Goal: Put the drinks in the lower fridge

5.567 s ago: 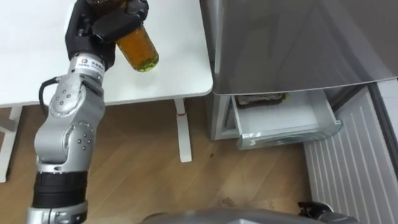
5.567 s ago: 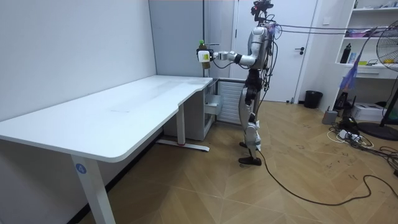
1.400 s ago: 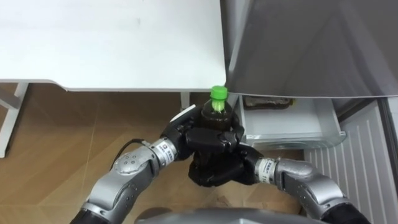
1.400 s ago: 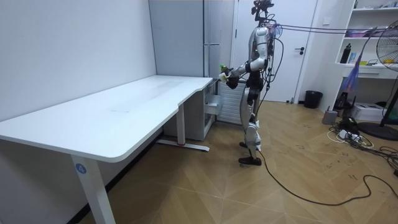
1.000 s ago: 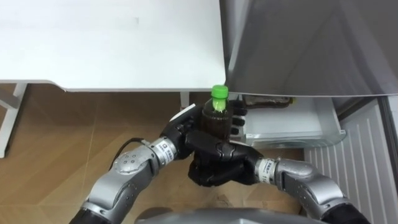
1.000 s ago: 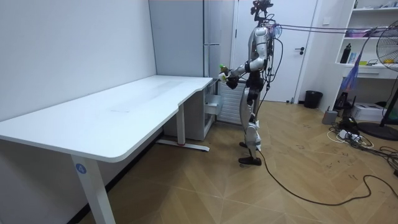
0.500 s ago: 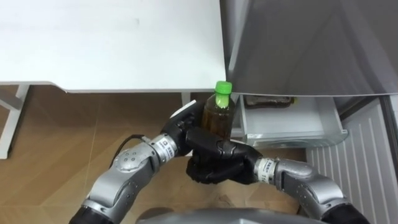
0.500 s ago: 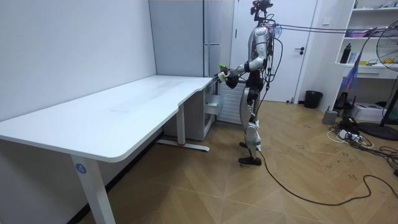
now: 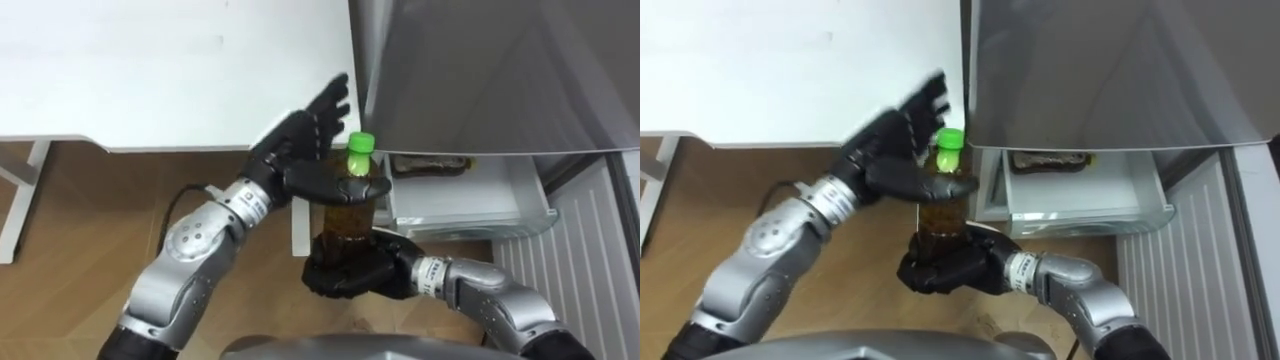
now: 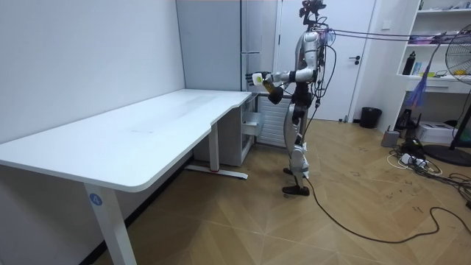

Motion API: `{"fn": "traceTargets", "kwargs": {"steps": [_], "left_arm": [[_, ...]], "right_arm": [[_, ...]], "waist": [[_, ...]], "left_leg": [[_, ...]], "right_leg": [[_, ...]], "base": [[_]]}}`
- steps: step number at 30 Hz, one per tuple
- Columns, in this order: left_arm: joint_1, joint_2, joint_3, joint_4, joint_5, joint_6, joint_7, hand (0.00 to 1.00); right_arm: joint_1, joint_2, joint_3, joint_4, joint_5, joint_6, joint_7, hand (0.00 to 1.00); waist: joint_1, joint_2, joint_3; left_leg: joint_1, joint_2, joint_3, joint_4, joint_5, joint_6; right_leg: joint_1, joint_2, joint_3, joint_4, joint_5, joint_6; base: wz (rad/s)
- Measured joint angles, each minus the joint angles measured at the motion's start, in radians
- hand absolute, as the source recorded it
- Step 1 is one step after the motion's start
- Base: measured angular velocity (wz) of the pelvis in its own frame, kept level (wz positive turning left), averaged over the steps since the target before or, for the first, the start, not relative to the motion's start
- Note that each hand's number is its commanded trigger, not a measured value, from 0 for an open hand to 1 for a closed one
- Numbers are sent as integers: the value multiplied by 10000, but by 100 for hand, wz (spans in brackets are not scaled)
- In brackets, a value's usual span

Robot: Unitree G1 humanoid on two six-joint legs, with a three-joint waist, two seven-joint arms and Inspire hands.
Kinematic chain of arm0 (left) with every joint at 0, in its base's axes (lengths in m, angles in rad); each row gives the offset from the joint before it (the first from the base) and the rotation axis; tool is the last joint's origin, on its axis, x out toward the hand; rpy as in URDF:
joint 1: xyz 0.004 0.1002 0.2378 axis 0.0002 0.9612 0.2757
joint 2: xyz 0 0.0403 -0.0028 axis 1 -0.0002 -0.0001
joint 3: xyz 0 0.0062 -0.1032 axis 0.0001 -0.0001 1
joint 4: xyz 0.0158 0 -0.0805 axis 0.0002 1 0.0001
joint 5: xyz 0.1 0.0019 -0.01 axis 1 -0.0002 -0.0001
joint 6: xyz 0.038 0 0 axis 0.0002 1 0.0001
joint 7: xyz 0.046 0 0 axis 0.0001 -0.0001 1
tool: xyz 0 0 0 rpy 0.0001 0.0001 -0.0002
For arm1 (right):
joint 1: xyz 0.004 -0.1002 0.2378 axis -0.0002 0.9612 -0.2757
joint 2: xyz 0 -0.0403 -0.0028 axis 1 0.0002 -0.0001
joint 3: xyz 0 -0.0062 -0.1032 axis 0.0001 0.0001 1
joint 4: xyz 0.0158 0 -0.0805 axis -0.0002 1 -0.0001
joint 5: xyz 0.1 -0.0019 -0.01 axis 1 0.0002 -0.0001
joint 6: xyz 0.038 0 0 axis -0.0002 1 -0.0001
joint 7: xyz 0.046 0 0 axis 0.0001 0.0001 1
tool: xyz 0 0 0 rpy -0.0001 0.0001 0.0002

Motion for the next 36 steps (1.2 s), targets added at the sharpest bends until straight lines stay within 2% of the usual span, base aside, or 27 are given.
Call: {"fn": "traceTargets", "kwargs": {"steps": [2,6,9,14,16,19,20,25,30,32,36], "left_arm": [[4,-116,500,-501,-1,-331,408,0],[-50,-125,1309,-1101,4,-535,1063,0],[-147,-210,1996,-1501,213,-679,1857,0],[-215,-218,3324,-2066,596,-1187,3223,0],[-220,-217,3619,-2229,595,-1387,3705,0],[-266,-215,4012,-2220,684,-1735,4531,0],[-266,-216,4185,-2203,695,-1800,4800,0],[-261,-211,5015,-2170,998,-2007,5819,0],[-249,-145,5846,-1306,1123,-2240,6924,0],[-158,-114,5995,-319,1485,-2303,7444,0],[-78,-114,6017,1183,1417,-2282,7947,0]], "right_arm": [[150,-49,-259,1,-69,-12,20,100],[372,-170,-432,1,-54,-62,36,100],[628,-134,-813,2,-83,-131,31,100],[1275,-96,-1598,19,-82,-387,44,100],[1424,-107,-1787,20,-82,-412,42,100],[1507,-168,-1874,30,-132,-433,43,100],[1529,-167,-1923,29,-357,-452,49,100],[1653,-158,-2053,30,-1008,-451,45,100],[1705,-183,-2213,30,-1179,-451,-149,100],[1721,-169,-2211,32,-1179,-451,-318,100],[1819,-122,-2210,27,-1167,-451,-487,100]], "waist": [[98,64,41],[240,59,39],[466,29,33],[793,-4,44],[847,24,48],[912,143,-5],[1001,231,13],[1278,394,-29],[1509,405,-77],[1529,375,-94],[1655,267,-162]], "left_leg": [[25,-4,-6,-70,0,0],[40,4,-24,-79,2,-3],[86,0,20,-74,4,-3],[374,-1,-20,-121,3,-3],[408,3,-66,-147,2,-5],[544,8,-184,-214,-2,-11],[592,11,-182,-228,-1,-11],[749,7,-271,-288,7,-25],[755,-3,-210,-276,12,-27],[749,-5,-290,-264,12,-27],[747,-7,-287,-273,13,-29]], "right_leg": [[-14,0,-3,-2,0,0],[-3,2,-73,-28,-1,1],[14,6,9,-43,-1,1],[363,34,21,-243,0,2],[500,41,-70,-326,2,5],[639,46,-202,-350,3,6],[713,54,-199,-351,4,6],[837,58,-209,-367,3,6],[853,51,-205,-378,2,6],[871,49,-243,-390,2,7],[881,59,-219,-447,2,7]], "base": [[0],[2],[-5],[-1],[12],[12],[0],[1],[-1],[3],[0]]}}
